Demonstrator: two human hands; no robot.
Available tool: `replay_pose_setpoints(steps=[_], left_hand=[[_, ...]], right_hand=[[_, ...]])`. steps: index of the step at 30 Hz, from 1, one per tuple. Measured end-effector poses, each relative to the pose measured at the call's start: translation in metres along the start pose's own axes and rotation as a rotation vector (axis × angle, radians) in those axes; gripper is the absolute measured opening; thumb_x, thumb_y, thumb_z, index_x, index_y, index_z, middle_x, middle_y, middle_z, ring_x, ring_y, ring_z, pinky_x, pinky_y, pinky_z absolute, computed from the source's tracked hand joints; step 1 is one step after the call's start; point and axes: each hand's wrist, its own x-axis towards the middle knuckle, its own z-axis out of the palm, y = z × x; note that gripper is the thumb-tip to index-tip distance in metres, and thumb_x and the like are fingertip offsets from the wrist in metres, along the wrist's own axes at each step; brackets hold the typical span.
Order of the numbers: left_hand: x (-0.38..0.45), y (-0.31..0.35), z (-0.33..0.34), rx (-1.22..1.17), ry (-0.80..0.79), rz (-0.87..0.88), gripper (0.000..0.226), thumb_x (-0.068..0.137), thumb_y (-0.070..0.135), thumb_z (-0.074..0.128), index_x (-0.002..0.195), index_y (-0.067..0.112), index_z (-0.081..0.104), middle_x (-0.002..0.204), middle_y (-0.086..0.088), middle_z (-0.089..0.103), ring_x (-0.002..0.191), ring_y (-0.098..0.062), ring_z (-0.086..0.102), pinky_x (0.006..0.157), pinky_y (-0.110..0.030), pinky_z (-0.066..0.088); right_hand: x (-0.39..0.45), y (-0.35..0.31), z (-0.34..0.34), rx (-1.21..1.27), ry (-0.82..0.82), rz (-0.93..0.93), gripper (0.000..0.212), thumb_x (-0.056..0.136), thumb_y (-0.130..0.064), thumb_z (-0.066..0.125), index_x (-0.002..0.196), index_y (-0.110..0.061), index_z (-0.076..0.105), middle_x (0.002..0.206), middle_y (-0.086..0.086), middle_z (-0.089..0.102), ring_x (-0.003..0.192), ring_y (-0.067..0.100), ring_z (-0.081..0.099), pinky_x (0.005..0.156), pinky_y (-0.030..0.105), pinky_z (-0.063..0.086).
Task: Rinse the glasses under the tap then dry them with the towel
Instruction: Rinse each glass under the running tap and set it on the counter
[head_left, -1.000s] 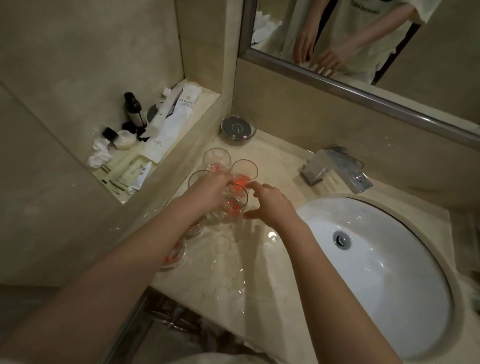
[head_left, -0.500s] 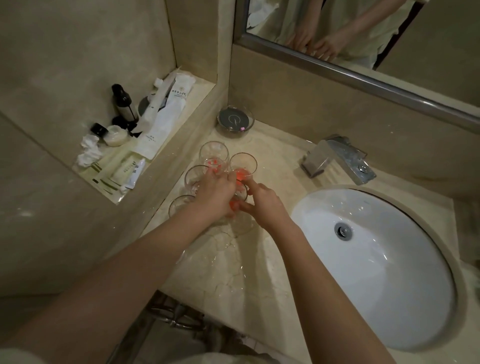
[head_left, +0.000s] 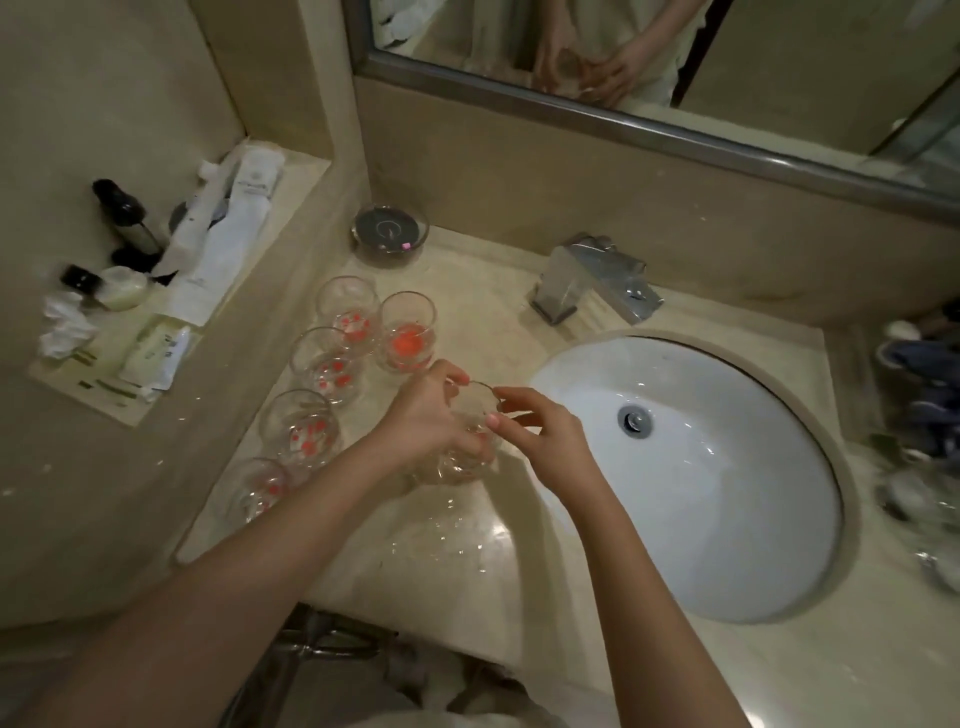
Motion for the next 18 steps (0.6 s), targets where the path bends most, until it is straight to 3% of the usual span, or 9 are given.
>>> replay_pose_setpoints(steps=[3, 6, 8, 12, 14, 18], left_hand=[[0.003, 0.009, 0.032, -0.242, -0.055, -0.067, 0.099, 0.018, 0.036, 0.081, 0.112, 0.021, 0.053, 0.106, 0.001, 0.050, 0.099, -0.016, 0.061, 0.071, -0.025, 0.050], [0.007, 0.023, 0.063, -0.406, -0.055, -0.100, 0.087, 0.034, 0.014, 0.087, 0.114, 0.022, 0.054, 0.110, 0.000, 0.053, 0.096, -0.011, 0.059, 0.057, -0.014, 0.049], [0.013, 0.034, 0.082, -0.459, -0.034, -0.122, 0.084, 0.039, 0.006, 0.089, 0.115, 0.021, 0.055, 0.108, 0.003, 0.054, 0.094, -0.008, 0.059, 0.060, -0.014, 0.048], [0.028, 0.051, 0.109, -0.461, -0.009, -0.133, 0.091, 0.030, 0.018, 0.086, 0.116, 0.021, 0.054, 0.108, 0.005, 0.054, 0.096, -0.011, 0.060, 0.069, -0.018, 0.049], [0.036, 0.058, 0.121, -0.446, 0.002, -0.133, 0.091, 0.030, 0.018, 0.086, 0.115, 0.021, 0.054, 0.109, 0.003, 0.054, 0.097, -0.013, 0.059, 0.072, -0.017, 0.050], [0.050, 0.069, 0.141, -0.469, -0.005, -0.149, 0.099, 0.019, 0.029, 0.085, 0.114, 0.025, 0.056, 0.108, 0.006, 0.054, 0.096, -0.011, 0.059, 0.079, -0.026, 0.050]], right_hand=[[-0.007, 0.016, -0.027, 0.042, 0.054, 0.017, 0.030, 0.088, -0.025, 0.070, 0.117, -0.019, 0.067, 0.114, -0.004, 0.067, 0.091, -0.001, 0.062, 0.073, 0.004, 0.043], [-0.009, 0.030, -0.053, 0.068, 0.101, 0.023, 0.029, 0.089, -0.026, 0.069, 0.117, -0.020, 0.066, 0.115, -0.005, 0.065, 0.091, 0.000, 0.062, 0.075, 0.005, 0.043], [-0.008, 0.040, -0.068, 0.073, 0.126, 0.023, 0.030, 0.090, -0.027, 0.068, 0.119, -0.019, 0.065, 0.117, -0.005, 0.065, 0.094, 0.004, 0.062, 0.077, 0.005, 0.043], [-0.004, 0.056, -0.090, 0.117, 0.168, 0.022, 0.030, 0.092, -0.026, 0.065, 0.121, -0.019, 0.063, 0.117, -0.006, 0.065, 0.096, 0.002, 0.061, 0.077, 0.005, 0.043], [-0.004, 0.064, -0.104, 0.201, 0.280, 0.047, 0.029, 0.093, -0.023, 0.064, 0.121, -0.018, 0.061, 0.109, -0.007, 0.064, 0.092, -0.001, 0.059, 0.077, 0.006, 0.045], [0.007, 0.082, -0.146, 0.340, 0.521, 0.139, 0.016, 0.098, -0.030, 0.056, 0.113, -0.026, 0.059, 0.110, -0.003, 0.065, 0.100, 0.011, 0.061, 0.096, 0.041, 0.051]])
